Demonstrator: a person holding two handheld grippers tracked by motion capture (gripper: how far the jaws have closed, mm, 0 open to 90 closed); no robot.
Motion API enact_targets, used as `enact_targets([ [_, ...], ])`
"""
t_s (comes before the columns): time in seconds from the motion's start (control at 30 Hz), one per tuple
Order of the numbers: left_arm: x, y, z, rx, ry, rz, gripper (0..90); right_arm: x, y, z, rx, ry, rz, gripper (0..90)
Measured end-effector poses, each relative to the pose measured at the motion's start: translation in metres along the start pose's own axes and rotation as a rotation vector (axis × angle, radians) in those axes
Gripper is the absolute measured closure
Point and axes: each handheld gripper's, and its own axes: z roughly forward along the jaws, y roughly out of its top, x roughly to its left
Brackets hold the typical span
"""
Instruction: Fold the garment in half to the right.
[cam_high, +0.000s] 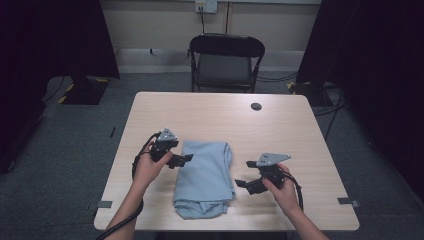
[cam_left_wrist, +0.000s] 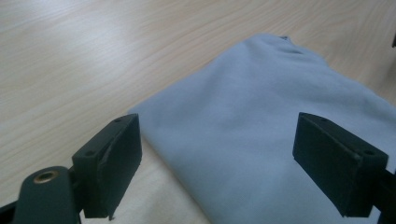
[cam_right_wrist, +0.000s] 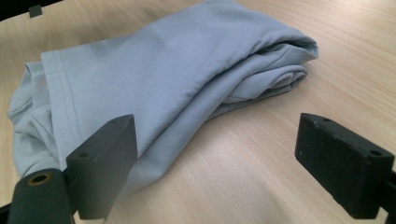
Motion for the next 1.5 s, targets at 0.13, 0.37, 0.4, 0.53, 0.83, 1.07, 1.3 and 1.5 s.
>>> enact_targets([
  [0.13,-0.004,-0.002,-0.002,-0.001,-0.016,0.01,15.3,-0.002,0.002,-0.001,-0.003,-0.001,-0.009,12.0],
  [0.37,-0.009,-0.009,-0.006,-0.003,-0.04,0.024,15.3,-0.004,0.002,-0.001,0.0,0.017,-0.017,12.0],
  [0.4,-0.009,-0.01,-0.006,-0.009,-0.043,0.021,15.3,-0.004,0.001,-0.001,0.002,0.017,-0.02,12.0],
  [0.53,-0.01,-0.012,-0.01,-0.012,-0.046,0.028,15.3,-0.006,0.0,-0.001,0.002,0.025,-0.023,12.0],
  [0.83,-0.012,-0.022,-0.019,-0.01,-0.059,0.021,15.3,-0.013,-0.006,-0.008,0.005,0.017,-0.026,12.0],
  [1.07,-0.01,-0.03,-0.023,-0.015,-0.054,0.019,15.3,-0.02,-0.013,-0.016,0.007,0.01,-0.021,11.9],
  [1.3,-0.009,-0.04,-0.026,-0.012,-0.052,0.024,15.3,-0.026,-0.022,-0.021,0.014,-0.006,-0.01,12.1],
  [1.5,-0.009,-0.046,-0.031,-0.02,-0.054,0.023,15.3,-0.032,-0.029,-0.03,0.02,-0.024,-0.007,12.2],
])
